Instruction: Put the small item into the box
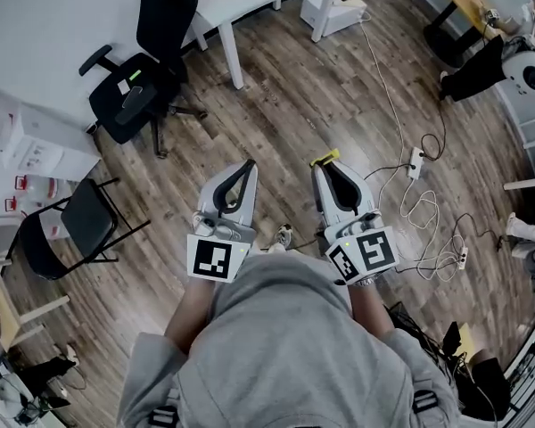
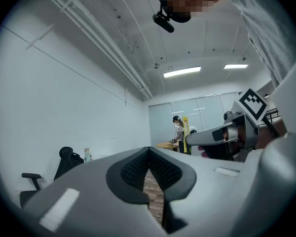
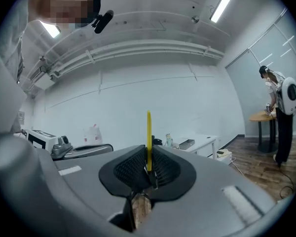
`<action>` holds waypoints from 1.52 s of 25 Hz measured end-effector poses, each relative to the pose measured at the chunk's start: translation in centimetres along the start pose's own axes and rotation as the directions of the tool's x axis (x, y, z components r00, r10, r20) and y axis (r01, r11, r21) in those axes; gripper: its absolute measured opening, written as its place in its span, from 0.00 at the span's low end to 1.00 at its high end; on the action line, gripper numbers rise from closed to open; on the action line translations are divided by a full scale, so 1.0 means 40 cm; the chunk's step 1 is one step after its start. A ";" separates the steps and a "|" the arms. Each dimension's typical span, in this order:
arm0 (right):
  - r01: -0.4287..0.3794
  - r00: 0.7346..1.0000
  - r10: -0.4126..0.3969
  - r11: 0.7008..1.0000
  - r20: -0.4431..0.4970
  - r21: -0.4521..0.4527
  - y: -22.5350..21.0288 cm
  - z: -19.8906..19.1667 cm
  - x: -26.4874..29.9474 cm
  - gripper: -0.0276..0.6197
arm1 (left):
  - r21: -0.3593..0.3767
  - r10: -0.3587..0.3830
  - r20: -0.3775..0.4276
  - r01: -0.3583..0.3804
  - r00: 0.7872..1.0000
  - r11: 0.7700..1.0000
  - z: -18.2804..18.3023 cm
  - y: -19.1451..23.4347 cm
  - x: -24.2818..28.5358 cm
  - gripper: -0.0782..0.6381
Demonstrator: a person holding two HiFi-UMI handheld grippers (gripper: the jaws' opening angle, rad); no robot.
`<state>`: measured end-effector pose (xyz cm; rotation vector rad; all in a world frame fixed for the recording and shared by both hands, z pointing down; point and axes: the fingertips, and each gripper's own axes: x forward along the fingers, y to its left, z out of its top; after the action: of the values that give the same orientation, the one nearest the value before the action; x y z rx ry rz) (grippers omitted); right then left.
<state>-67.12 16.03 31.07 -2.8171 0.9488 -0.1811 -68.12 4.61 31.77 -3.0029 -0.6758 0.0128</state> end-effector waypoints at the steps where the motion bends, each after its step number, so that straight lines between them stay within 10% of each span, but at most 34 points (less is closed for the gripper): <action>1: -0.002 1.000 0.002 1.000 0.002 -0.006 -0.001 0.000 -0.009 0.14 | -0.001 0.003 0.000 -0.003 1.000 1.000 0.000 -0.010 -0.004 0.11; 15: 0.015 1.000 -0.015 0.999 0.008 -0.040 -0.056 -0.008 -0.086 0.14 | 0.005 -0.006 0.010 0.006 1.000 1.000 0.009 -0.098 0.015 0.11; 38: 0.041 0.999 -0.042 0.998 -0.021 -0.047 -0.233 0.036 0.196 0.14 | -0.032 -0.035 -0.007 0.035 0.999 0.999 -0.014 0.074 0.320 0.11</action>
<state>-55.20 18.73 31.95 -2.8849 0.9105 -0.1975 -55.27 7.39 32.21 -3.0189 -0.7343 -0.0113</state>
